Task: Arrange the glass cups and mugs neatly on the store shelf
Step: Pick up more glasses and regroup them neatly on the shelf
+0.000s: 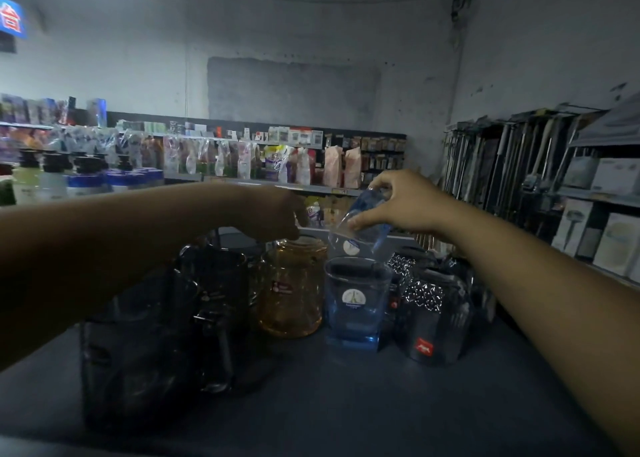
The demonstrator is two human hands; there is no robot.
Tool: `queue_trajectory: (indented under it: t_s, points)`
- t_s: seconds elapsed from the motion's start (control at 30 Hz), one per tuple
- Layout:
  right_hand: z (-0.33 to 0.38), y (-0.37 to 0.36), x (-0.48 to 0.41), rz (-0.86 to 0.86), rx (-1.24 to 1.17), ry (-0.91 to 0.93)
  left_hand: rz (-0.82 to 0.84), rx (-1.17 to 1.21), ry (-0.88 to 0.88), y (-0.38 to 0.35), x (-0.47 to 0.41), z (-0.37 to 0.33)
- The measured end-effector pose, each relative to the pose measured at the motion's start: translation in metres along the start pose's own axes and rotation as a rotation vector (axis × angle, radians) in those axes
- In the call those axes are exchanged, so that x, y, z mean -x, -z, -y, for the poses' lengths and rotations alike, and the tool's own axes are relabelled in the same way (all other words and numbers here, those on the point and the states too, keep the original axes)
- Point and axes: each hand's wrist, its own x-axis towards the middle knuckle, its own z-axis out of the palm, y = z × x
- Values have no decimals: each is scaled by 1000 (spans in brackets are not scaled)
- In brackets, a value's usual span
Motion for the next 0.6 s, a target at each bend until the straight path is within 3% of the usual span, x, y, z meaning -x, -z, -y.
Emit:
queue_trajectory:
  t_s: [0.33, 0.6]
  points:
    - [4, -26, -21, 399, 171, 26, -62, 89, -117, -10, -10, -4]
    - [-4, -31, -29, 516, 206, 35, -56, 39, -137, -12, -8, -1]
